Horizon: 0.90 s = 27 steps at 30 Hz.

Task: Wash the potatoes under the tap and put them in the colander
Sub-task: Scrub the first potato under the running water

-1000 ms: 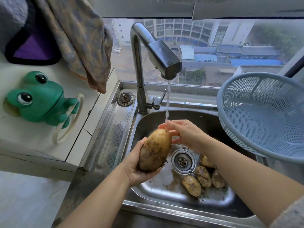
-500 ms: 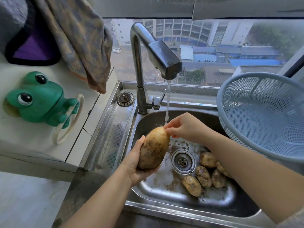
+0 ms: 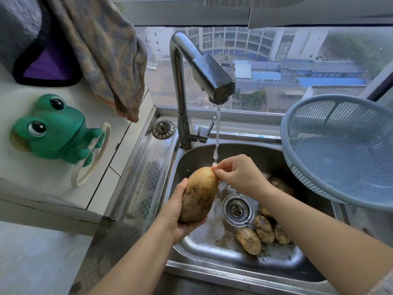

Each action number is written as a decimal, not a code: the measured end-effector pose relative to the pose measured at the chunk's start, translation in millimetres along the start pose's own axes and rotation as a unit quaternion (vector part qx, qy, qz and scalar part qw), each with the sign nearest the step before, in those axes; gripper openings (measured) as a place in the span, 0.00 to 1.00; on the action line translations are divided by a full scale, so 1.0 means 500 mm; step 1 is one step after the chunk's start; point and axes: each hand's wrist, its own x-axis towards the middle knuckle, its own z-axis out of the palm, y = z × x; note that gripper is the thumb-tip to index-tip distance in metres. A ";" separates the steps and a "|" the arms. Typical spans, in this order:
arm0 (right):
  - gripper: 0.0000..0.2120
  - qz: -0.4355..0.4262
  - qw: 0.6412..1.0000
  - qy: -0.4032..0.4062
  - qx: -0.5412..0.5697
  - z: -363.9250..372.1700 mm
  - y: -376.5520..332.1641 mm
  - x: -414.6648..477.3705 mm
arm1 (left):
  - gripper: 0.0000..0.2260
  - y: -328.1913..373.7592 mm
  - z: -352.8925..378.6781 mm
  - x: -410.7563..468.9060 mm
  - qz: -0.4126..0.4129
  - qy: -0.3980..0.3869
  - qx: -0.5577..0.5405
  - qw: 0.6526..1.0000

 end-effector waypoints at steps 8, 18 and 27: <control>0.06 -0.040 0.998 0.040 -0.030 0.008 0.002 -0.017 | 0.26 -0.008 -0.003 0.004 -0.018 -0.005 -0.015 1.000; 0.07 -0.118 0.981 -0.064 -0.144 -0.034 -0.001 -0.017 | 0.31 0.003 -0.015 0.008 -0.026 -0.014 0.004 1.000; 0.03 -0.164 0.925 -0.181 -0.290 -0.068 -0.038 0.026 | 0.25 0.019 -0.010 0.000 0.032 0.008 0.109 0.993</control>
